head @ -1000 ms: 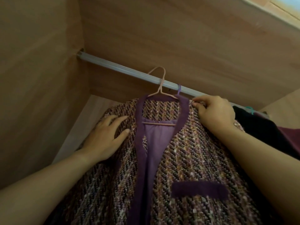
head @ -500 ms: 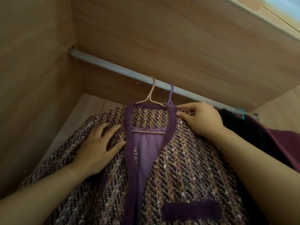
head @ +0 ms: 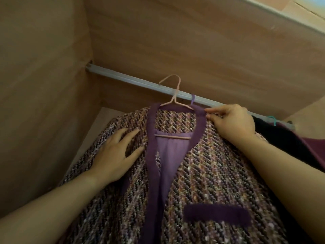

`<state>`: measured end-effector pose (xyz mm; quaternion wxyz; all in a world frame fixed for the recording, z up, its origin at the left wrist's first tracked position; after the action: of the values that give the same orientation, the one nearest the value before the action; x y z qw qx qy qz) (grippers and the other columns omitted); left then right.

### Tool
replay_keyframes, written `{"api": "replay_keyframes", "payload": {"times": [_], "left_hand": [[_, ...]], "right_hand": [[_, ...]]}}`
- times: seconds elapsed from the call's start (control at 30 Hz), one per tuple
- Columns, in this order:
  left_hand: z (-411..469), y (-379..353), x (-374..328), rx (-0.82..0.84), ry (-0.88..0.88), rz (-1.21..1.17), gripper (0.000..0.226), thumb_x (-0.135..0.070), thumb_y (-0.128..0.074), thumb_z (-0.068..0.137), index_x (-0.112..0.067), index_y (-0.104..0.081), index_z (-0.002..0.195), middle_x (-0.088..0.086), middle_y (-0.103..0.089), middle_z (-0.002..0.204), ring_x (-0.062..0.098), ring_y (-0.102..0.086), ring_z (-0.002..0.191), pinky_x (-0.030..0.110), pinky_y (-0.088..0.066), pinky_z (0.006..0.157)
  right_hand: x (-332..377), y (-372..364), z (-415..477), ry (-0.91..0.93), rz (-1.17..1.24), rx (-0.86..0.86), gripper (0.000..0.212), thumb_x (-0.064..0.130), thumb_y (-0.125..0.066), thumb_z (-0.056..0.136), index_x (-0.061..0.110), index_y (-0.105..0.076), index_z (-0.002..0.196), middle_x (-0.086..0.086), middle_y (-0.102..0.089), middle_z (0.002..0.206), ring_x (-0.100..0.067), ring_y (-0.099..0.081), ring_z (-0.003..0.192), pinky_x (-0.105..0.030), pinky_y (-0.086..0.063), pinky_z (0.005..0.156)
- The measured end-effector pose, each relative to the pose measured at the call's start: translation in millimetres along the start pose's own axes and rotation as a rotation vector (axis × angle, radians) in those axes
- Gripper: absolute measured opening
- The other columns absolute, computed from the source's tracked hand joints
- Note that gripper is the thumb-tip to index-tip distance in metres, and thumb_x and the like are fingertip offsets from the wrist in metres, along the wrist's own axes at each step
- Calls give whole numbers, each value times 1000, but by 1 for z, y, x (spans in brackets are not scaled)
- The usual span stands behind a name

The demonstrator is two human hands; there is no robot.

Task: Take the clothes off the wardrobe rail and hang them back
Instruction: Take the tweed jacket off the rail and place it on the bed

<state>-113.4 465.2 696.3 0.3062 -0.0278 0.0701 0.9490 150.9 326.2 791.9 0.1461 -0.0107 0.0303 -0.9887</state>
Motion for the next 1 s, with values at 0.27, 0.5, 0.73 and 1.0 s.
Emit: {"api": "replay_keyframes", "payload": {"times": [0.27,0.5,0.73,1.0], "left_hand": [[-36,27,-5,-107,-25,148,71,-74,-15,78,-45,-25,141,-4,-23,152,22,-23,139,56,-19,107],[-97,27,-31,116,-127,1,64,-70,-28,80,-42,-36,137,-7,-51,137,19,-54,113,31,-44,82],[-228,43,-56,82,-27,-54,49,-62,-43,82,-44,-50,127,-7,-60,124,19,-57,109,34,-48,81],[-336,84,-72,89,56,26,45,-52,-48,86,-35,-56,128,2,-62,99,26,-60,91,29,-39,68]], "right_hand": [[-20,16,-89,-28,169,38,11,33,-71,79,38,-74,89,12,-73,87,-6,-64,80,-32,-54,73],[-35,37,-159,-42,274,122,14,28,-73,77,35,-74,89,13,-72,87,-3,-65,83,-29,-54,76],[-55,54,-274,-90,442,249,22,20,-74,76,36,-70,92,22,-66,87,4,-64,87,-15,-49,81],[-39,79,-360,-102,541,320,22,19,-73,79,25,-71,100,10,-70,89,-4,-66,87,-26,-53,81]]}}
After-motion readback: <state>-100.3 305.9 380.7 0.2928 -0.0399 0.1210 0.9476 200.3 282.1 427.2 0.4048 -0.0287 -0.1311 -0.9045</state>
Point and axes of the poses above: each hand's wrist, its own z-axis towards the middle knuckle, its own y-axis out of the back of the hand, x = y × z, the point moved 8 cm from there along z, towards the middle knuckle
